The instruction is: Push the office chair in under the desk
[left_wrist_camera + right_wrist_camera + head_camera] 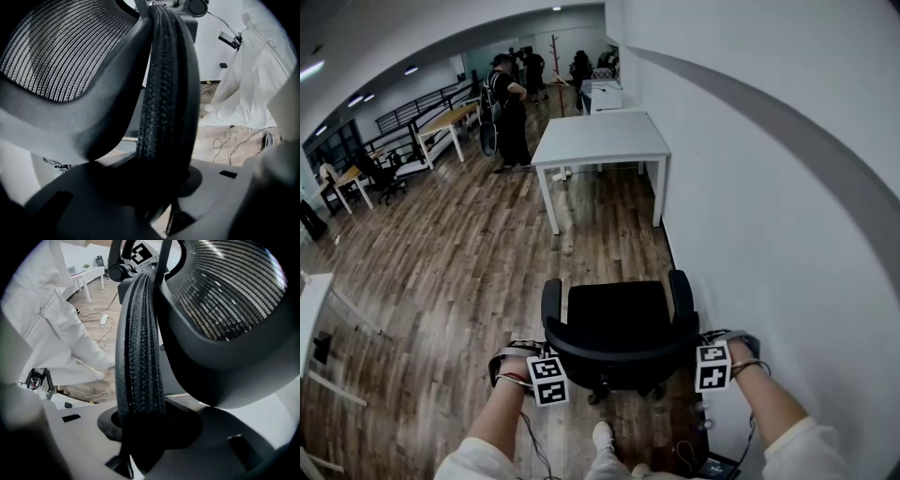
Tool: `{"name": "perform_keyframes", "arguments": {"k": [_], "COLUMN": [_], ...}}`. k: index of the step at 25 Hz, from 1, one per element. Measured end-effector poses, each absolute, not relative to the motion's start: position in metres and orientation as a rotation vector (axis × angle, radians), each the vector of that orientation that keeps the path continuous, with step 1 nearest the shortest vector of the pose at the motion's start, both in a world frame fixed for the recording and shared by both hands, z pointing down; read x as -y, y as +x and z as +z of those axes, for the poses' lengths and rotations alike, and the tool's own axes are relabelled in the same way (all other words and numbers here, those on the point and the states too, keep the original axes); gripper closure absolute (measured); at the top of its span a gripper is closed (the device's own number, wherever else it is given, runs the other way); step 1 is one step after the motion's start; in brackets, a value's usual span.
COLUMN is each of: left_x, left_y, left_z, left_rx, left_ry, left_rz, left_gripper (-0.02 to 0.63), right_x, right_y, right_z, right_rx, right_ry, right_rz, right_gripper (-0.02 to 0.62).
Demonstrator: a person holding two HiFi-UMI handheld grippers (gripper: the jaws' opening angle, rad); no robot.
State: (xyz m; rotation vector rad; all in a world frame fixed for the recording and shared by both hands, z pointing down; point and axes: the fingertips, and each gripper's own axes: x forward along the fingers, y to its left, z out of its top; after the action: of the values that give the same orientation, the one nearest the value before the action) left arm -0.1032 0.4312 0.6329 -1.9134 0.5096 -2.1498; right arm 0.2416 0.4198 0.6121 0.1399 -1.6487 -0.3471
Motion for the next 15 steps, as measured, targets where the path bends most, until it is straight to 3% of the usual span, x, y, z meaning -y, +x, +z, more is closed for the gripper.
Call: {"name": "perform_keyframes", "arguments": {"k": [15], "left_x": [-0.32], "left_y": [-0.139], "left_z": [0.634], "left_rx": [-0.538], "left_ry": [-1.901], "left_rz": [-2.099], "left_gripper": [0.479], "right_x": [-0.319], "right_y": [0.205], "right_z": [0.614], "right_rx": [1.652], "right_ry": [0.182], "right_rz": [-0.339], "right_gripper": [0.442]}}
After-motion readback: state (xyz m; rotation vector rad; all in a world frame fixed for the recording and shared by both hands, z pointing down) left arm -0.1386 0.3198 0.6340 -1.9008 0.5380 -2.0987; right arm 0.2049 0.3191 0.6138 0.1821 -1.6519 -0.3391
